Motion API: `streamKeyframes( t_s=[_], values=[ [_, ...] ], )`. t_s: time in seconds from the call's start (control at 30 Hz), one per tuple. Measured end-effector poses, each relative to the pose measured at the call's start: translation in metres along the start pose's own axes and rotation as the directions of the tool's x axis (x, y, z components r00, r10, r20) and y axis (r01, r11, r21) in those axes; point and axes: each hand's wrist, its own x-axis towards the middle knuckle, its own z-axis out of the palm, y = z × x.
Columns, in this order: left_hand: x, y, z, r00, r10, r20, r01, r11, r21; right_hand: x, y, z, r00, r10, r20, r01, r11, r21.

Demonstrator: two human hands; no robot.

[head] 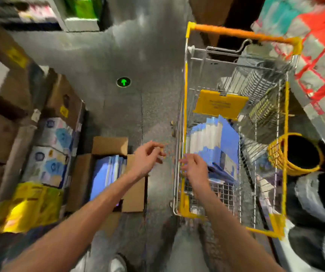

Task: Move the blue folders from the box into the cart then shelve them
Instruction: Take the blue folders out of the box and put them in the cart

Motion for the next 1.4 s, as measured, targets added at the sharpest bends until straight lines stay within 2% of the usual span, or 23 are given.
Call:
streamKeyframes(
  t_s=[0.07,0.17,0.27,0.4,0.53,0.7,0.97,1.1,1.27,1.4],
  values=[
    [-0.038,-0.021,-0.048,0.999,-0.028,-0.034,0.028,1.0,-0.001,-0.037,0.004,0.048,1.0,-0.013,0.025,0.014,0.999,-0.044],
    [-0.083,-0.057,-0.109,0.995,-0.086,-0.055,0.086,0.996,-0.003,-0.079,0.015,0.117,0.991,-0.024,0.133,0.046,0.985,-0.167],
    [-0.115,-0.094,-0.166,0.978,-0.163,-0.132,0.162,0.987,-0.012,-0.114,0.027,0.176,0.972,-0.007,0.234,0.076,0.956,-0.284],
    [-0.145,-0.122,-0.213,0.942,-0.243,-0.231,0.241,0.97,-0.034,-0.151,0.037,0.222,0.947,0.028,0.319,0.086,0.938,-0.336],
    [-0.148,-0.152,-0.234,0.919,-0.298,-0.259,0.299,0.954,-0.039,-0.159,0.046,0.246,0.928,0.104,0.359,0.036,0.931,-0.363],
    [-0.127,-0.182,-0.242,0.895,-0.364,-0.257,0.369,0.929,-0.032,-0.139,0.059,0.259,0.918,0.158,0.363,-0.006,0.922,-0.387],
    [-0.058,-0.214,-0.256,0.859,-0.448,-0.248,0.489,0.862,0.134,-0.051,0.077,0.294,0.894,0.298,0.335,-0.158,0.909,-0.387],
    [-0.02,-0.241,-0.268,0.82,-0.506,-0.267,0.554,0.819,0.15,-0.011,0.098,0.32,0.881,0.366,0.301,-0.251,0.899,-0.359],
    [0.01,-0.291,-0.283,0.778,-0.563,-0.278,0.609,0.784,0.118,0.031,0.139,0.36,0.857,0.424,0.293,-0.275,0.856,-0.437],
    [0.041,-0.349,-0.295,0.76,-0.596,-0.26,0.64,0.757,0.134,0.065,0.181,0.391,0.84,0.454,0.298,-0.317,0.855,-0.409]
  ],
)
